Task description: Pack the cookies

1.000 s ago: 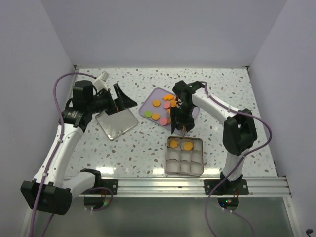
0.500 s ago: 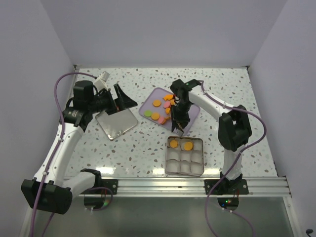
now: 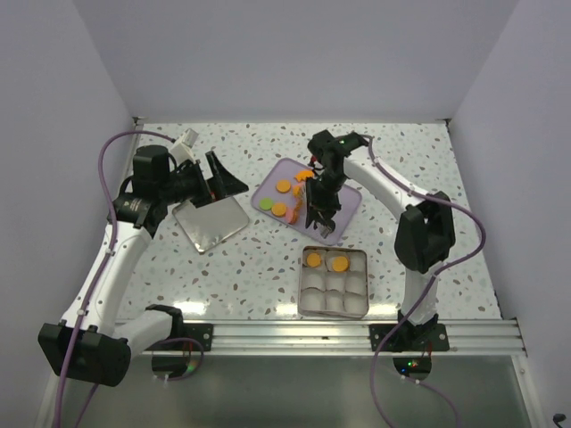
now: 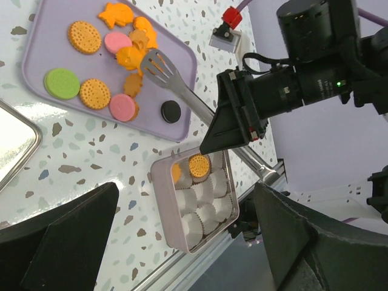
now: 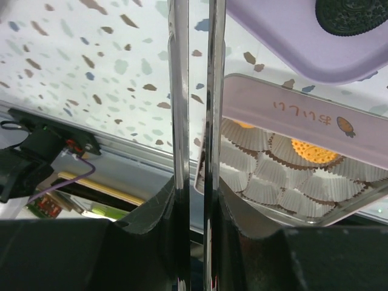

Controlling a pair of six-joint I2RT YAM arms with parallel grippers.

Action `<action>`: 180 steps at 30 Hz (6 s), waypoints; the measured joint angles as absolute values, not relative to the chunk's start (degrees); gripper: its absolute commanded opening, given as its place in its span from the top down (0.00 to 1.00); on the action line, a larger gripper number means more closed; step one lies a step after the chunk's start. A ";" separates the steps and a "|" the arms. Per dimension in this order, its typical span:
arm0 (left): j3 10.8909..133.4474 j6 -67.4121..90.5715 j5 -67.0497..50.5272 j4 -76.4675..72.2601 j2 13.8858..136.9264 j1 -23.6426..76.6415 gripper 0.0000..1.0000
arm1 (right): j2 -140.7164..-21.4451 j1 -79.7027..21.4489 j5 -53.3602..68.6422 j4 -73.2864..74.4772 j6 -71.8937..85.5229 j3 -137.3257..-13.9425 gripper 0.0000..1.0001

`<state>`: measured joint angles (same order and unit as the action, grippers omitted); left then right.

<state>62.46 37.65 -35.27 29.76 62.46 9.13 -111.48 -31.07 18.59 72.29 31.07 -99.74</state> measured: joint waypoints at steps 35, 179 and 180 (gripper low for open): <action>62.48 37.23 -35.35 29.74 63.55 9.56 0.00 | -57.80 -30.98 12.45 77.87 38.92 -73.49 0.91; 60.42 38.22 -37.71 24.93 64.23 8.67 0.00 | -118.37 -31.11 6.72 76.86 24.84 -103.59 0.66; 60.42 38.19 -37.71 24.93 64.25 8.67 0.00 | -118.37 -31.11 6.42 76.97 24.86 -104.07 0.66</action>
